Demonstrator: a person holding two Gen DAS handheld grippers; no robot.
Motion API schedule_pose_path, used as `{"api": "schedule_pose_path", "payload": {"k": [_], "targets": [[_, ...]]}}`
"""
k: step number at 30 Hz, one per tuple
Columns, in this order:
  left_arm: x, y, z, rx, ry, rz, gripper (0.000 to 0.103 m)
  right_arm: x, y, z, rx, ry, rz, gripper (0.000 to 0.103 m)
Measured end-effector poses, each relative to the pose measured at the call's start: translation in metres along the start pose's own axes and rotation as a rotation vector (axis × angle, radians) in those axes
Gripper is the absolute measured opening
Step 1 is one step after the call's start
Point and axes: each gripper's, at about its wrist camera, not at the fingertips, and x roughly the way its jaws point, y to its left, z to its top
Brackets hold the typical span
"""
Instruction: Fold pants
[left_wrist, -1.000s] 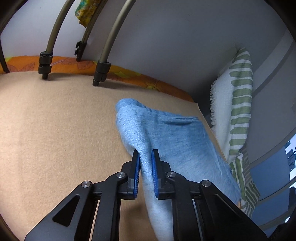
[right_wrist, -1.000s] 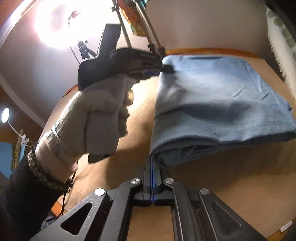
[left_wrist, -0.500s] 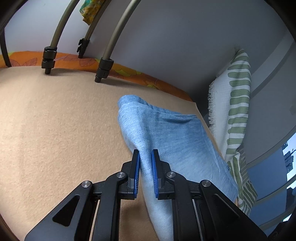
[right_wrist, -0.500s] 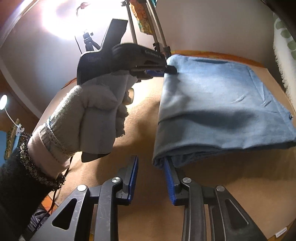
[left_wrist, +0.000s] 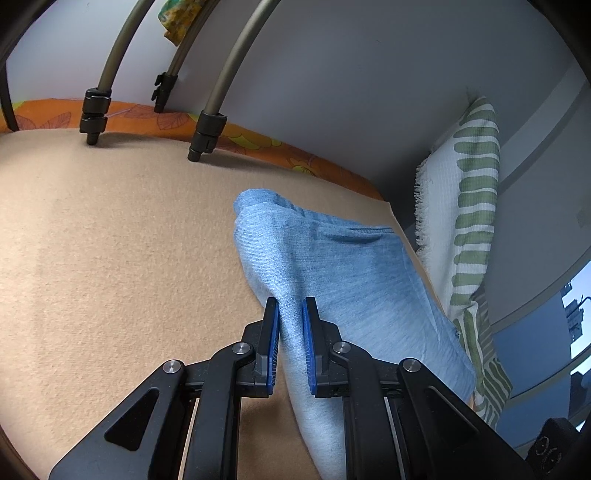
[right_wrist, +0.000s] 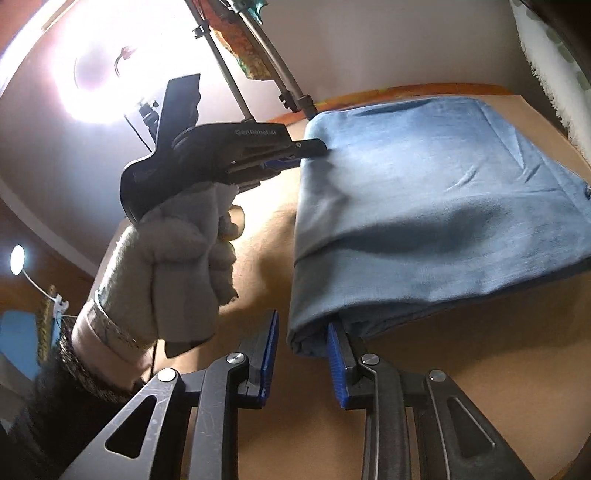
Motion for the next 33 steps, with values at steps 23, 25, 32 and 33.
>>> {"api": "schedule_pose_path", "payload": {"k": [23,25,32,33], "targets": [[-0.002,-0.003,0.005,0.01,-0.018,0.03,0.01,0.01,0.016,-0.009,-0.103,0.018,-0.087,0.007],[-0.003,-0.003,0.005,0.016,-0.019,0.032,0.01,0.012,0.02,-0.012,-0.13,0.031,-0.087,0.023],[-0.003,-0.005,0.006,0.026,-0.016,0.048,0.01,0.006,0.034,-0.014,-0.154,0.019,-0.098,0.0],[-0.004,-0.006,0.006,0.028,-0.017,0.047,0.01,-0.001,0.036,-0.012,-0.166,0.008,-0.098,0.0]]}}
